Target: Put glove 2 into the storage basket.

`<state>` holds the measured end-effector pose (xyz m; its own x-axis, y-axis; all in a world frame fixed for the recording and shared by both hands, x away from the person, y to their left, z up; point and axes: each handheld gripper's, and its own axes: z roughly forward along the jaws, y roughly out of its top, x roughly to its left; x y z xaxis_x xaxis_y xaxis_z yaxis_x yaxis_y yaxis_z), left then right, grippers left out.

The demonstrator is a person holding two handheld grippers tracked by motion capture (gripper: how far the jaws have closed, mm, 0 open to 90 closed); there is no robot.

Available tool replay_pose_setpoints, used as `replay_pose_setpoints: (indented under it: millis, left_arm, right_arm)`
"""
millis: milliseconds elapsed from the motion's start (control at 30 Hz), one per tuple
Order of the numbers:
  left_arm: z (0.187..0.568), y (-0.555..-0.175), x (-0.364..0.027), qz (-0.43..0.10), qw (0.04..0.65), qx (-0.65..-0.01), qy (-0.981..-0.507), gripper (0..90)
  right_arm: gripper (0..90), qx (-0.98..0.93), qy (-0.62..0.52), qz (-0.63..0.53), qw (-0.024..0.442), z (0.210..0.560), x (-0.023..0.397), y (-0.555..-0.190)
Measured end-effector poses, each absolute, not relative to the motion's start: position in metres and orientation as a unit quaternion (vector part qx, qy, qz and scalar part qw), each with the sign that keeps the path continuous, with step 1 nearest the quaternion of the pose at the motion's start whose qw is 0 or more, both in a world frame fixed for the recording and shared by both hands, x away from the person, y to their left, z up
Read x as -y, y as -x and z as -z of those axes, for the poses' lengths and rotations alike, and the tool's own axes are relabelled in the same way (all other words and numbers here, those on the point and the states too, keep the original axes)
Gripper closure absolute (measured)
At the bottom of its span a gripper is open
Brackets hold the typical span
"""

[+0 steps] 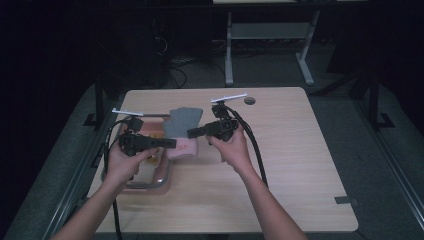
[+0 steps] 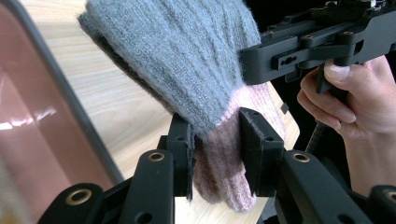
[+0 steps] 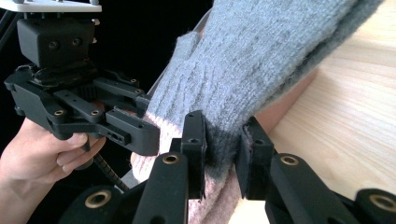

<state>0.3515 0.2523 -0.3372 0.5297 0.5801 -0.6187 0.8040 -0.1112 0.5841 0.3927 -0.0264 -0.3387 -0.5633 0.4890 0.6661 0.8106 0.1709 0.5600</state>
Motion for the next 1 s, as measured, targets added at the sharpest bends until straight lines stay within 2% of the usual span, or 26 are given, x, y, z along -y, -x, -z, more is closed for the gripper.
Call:
replay_pose_setpoints:
  millis: [500, 1000]
  left_arm:
    - [0.335, -0.35, -0.287, 0.112, 0.461, -0.492, -0.73, 68.0]
    - [0.334, -0.35, -0.311, 0.106, 0.456, -0.504, -0.726, 69.6]
  right_arm:
    - [74.5, 0.74, 0.424, 0.484, 0.197, 0.346, -0.007, -0.4]
    - [73.7, 0.741, 0.418, 0.485, 0.205, 0.35, -0.032, -0.404]
